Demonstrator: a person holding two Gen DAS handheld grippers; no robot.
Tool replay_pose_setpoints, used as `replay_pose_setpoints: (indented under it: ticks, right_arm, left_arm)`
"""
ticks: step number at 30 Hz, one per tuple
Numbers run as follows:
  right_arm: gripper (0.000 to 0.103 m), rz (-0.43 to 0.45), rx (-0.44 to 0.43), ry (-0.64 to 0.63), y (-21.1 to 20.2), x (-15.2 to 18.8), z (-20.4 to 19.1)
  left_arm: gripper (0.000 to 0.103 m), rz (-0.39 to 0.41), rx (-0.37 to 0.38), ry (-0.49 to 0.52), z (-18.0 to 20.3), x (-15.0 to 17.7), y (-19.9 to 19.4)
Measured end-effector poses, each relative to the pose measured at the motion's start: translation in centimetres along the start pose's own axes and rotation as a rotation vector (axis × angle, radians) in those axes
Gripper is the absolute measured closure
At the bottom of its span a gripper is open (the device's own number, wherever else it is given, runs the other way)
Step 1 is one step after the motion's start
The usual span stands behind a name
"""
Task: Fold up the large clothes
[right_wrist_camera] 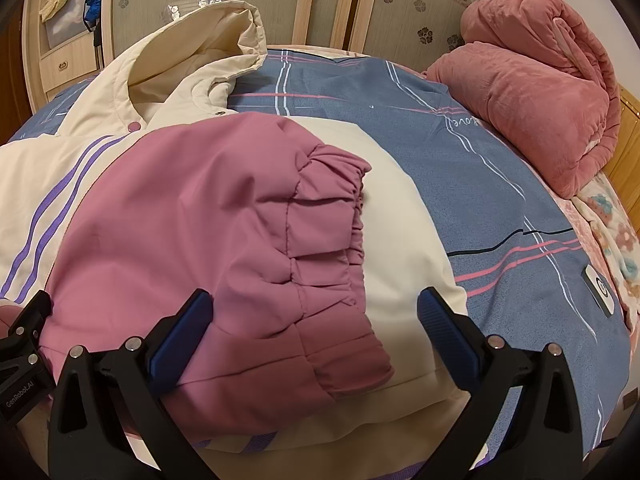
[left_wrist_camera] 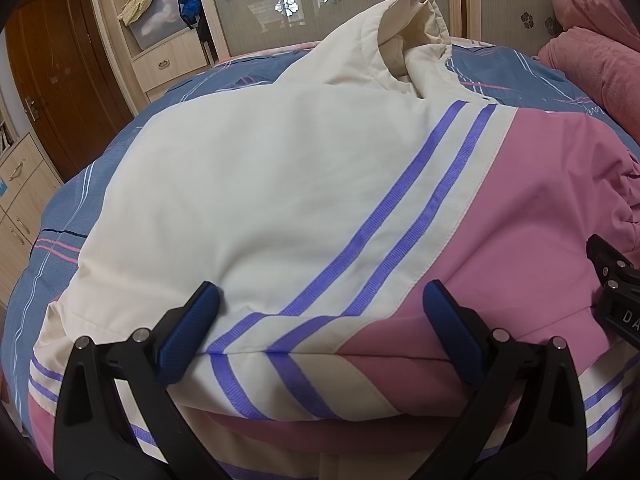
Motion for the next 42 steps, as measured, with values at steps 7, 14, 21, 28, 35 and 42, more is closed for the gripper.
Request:
replay_pose_setpoints:
  ticks: [7,14,21,28,35,42]
  right_arm:
    - [0.001,0.000,-0.005,0.001,-0.2,0.1,0.1]
    - [0.001,-0.002,-0.014,0.002,-0.1,0.0,-0.1]
    - [0.001,-0.002,-0.018,0.003,-0.1,-0.1,-0.2]
    - [0.001,-0.001,-0.020,0.004,-0.1,-0.1,-0.1]
    - [0.001,-0.001,-0.022,0.000,-0.1,0.0,-0.2]
    - [0.001,-0.004,-0.036,0.007,-0.1,-0.1,-0.1]
  left_arm:
    - [0.002,-0.054,0.030,0.008,-0.3,-0.6,-0.5]
    - [0.002,-0.077,-0.053,-0.083,-5.8,-1.8,-2.2]
    - [0.002,-0.140,-0.013,-0.166,-6.8,0.0,2.1]
    - [0.002,-0.104,-0.038,-0.170,-6.5,-0.2,2.2]
    - [0.002,-0.098,-0.042,-0.164,-6.5,0.2,1.8]
    - [0.002,-0.015,0.006,-0.200,-5.5,-3.0,-2.6]
Point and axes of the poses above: each gripper's, at about its wrist camera, not at the fingertips, and y roughly the way its jaws point, z to its right, x to its underside, the point moved 9 cm from there along y, roughly the way its jaws point, and after that the axes turned 6 degrees about y, right-handed, at the moved point
